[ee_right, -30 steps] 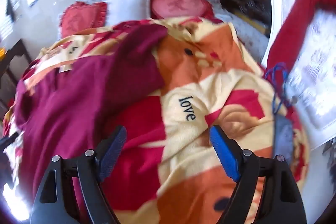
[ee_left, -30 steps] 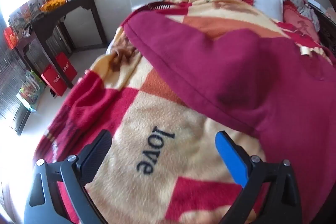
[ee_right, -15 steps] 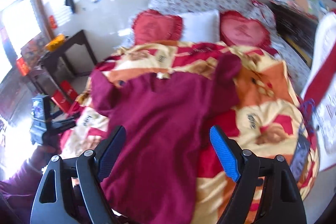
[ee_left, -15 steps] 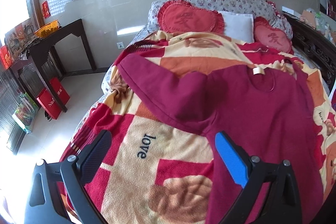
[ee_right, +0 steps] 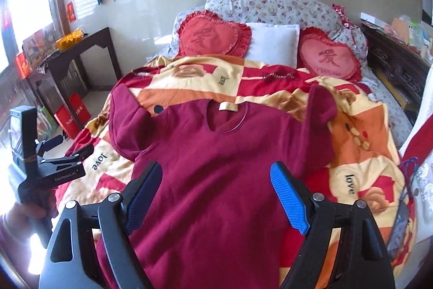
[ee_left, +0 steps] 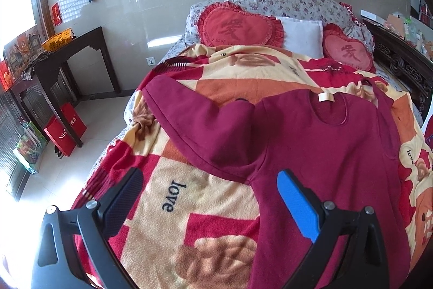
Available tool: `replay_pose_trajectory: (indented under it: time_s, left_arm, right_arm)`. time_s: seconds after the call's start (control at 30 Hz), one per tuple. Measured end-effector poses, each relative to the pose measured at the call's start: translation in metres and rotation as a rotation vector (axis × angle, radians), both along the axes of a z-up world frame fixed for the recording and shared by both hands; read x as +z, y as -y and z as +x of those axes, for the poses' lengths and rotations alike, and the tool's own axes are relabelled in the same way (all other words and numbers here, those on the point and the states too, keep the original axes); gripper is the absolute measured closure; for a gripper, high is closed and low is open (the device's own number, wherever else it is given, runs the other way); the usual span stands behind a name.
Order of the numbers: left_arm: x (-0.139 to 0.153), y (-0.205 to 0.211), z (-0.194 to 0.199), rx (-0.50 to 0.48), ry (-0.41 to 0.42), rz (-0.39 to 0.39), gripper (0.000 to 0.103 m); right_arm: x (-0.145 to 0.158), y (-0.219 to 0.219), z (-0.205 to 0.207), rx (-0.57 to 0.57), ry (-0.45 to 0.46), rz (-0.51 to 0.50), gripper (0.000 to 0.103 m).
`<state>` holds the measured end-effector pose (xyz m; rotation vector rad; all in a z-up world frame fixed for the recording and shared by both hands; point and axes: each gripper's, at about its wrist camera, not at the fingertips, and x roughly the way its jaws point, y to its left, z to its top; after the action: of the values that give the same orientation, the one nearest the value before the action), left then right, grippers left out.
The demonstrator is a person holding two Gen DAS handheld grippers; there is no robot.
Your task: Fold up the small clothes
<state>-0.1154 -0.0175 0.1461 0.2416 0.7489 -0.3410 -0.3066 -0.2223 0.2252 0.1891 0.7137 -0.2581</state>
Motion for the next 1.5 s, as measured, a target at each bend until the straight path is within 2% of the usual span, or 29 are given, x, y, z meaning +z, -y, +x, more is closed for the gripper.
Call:
replay_pose_trajectory:
  time_s: [0.2, 0.4, 0.5, 1.5]
  left_arm:
    - [-0.015, 0.008, 0.009, -0.010, -0.024, 0.000, 0.002]
    - [-0.029, 0.012, 0.021, -0.007, -0.063, -0.002, 0.002]
    - [-0.034, 0.013, 0.025, -0.005, -0.076, -0.002, 0.002]
    - [-0.067, 0.026, 0.055, 0.018, -0.146, 0.028, 0.002]
  right_arm:
    - [-0.025, -0.004, 0.034, -0.047, -0.052, -0.058, 0.036]
    - [-0.050, 0.004, 0.056, -0.074, -0.092, -0.015, 0.036]
    - [-0.061, 0.006, 0.064, -0.088, -0.112, -0.035, 0.036]
    - [-0.107, 0.010, 0.104, -0.090, -0.183, 0.016, 0.036]
